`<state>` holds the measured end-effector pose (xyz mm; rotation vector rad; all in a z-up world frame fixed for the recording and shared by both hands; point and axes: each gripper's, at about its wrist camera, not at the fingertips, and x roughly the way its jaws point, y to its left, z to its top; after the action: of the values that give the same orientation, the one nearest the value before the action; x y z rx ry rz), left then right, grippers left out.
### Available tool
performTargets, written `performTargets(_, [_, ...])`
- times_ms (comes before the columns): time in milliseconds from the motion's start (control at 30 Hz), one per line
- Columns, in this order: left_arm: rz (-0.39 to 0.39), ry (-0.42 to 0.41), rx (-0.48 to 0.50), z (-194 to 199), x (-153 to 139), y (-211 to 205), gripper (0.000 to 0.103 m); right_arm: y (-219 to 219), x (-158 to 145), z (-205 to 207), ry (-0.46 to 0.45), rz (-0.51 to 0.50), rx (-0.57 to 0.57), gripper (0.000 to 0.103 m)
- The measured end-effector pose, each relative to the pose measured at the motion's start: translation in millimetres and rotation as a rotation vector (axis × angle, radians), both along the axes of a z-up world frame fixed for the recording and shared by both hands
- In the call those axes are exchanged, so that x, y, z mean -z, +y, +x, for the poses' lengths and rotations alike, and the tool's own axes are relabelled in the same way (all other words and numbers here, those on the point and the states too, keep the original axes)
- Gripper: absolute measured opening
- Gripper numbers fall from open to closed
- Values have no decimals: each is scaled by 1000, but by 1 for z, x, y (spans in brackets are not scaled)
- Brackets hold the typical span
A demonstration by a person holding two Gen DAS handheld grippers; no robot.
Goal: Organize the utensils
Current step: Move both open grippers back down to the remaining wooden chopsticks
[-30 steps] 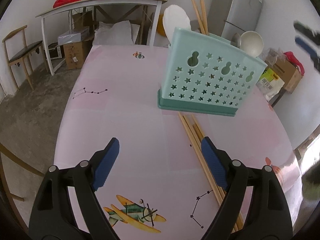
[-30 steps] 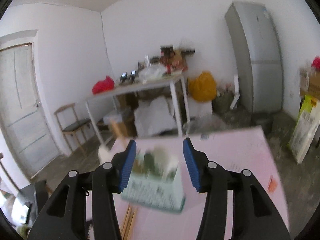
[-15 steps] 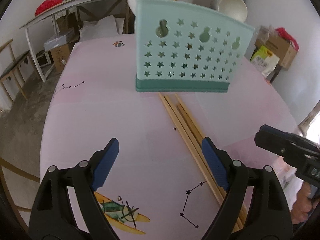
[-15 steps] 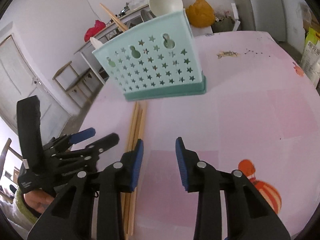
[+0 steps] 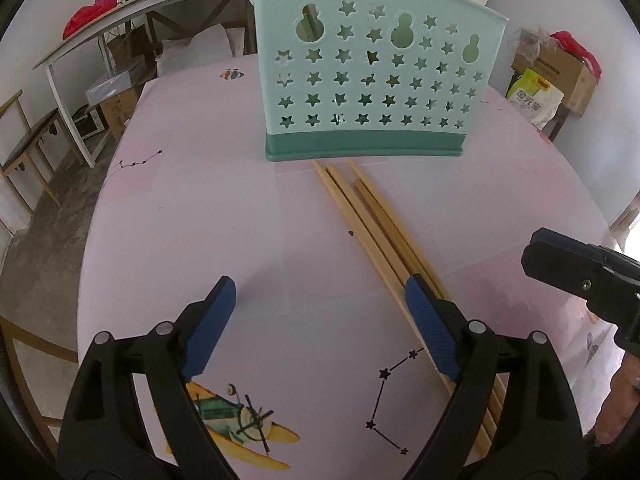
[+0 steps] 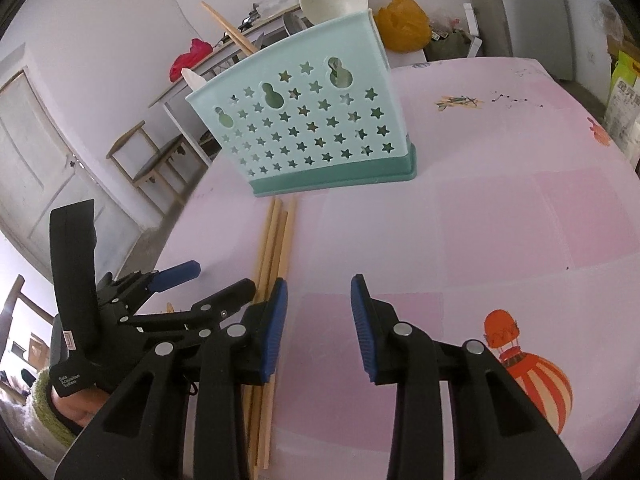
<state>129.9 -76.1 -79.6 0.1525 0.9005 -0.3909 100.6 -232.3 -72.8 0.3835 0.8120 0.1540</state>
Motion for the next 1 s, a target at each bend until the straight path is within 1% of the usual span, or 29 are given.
performTargets(133, [15, -5, -8, 1, 0, 5, 83, 3, 2, 1, 5, 1, -6, 32])
performTargets(200, [42, -3, -10, 2, 3, 8, 83, 4, 2, 2, 5, -1, -9, 32])
performTargets(267, [43, -5, -8, 2, 2, 10, 83, 4, 2, 3, 5, 0, -10, 32])
performTargets(333, [16, 3, -14, 3, 0, 13, 83, 4, 2, 3, 5, 1, -9, 32])
performTargets(400, [-50, 18, -19, 4, -4, 17, 83, 4, 2, 3, 7, 3, -9, 32])
performTargets(467, [-73, 16, -9, 3, -7, 14, 83, 4, 2, 4, 7, 2, -10, 32])
performTargets(533, [-52, 1, 18, 1, -6, 6, 83, 5, 2, 4, 7, 2, -9, 32])
performTargets(633, [14, -19, 34, -3, -1, -4, 83, 5, 1, 3, 7, 1, -8, 32])
performTargets(667, [14, -28, 33, -4, -1, -5, 83, 5, 1, 3, 6, 1, -8, 32])
performTargets(767, [36, -8, 15, -1, 3, -1, 83, 5, 2, 3, 6, 0, -8, 32])
performTargets(800, [41, -13, 10, -1, 3, 0, 83, 5, 2, 3, 8, 1, -8, 32])
performTargets(967, [45, -7, -8, 1, 2, 11, 83, 9, 4, 4, 11, -5, -18, 32])
performTargets(1000, [47, -6, -11, 1, 2, 14, 83, 11, 4, 5, 14, -8, -24, 31])
